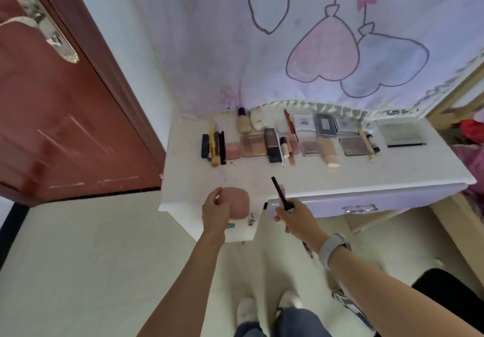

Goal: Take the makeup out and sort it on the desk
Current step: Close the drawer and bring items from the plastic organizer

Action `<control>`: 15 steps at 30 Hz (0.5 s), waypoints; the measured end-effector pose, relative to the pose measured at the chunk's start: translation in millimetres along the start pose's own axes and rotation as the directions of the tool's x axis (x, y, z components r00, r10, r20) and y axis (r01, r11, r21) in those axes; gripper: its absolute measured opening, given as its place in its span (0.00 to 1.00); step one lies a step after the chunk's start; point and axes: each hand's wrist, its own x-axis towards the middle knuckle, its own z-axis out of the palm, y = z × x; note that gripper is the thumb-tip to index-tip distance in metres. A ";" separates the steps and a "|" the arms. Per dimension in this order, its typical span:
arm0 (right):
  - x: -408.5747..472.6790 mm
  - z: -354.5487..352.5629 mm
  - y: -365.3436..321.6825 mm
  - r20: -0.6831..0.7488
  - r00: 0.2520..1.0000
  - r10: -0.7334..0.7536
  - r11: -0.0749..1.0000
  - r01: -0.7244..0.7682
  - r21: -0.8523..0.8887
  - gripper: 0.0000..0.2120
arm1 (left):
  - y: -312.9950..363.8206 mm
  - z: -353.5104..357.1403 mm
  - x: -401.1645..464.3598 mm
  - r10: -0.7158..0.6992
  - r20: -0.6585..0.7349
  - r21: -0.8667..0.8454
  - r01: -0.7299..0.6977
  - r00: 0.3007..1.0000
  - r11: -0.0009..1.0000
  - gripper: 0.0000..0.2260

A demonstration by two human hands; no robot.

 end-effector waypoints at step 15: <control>171.0 26.3 -28.0 0.125 0.992 -0.025 0.967 0.056 -0.249 0.10 | 8.3 80.6 108.7 -0.023 -0.274 0.201 0.081 0.961 0.976 0.14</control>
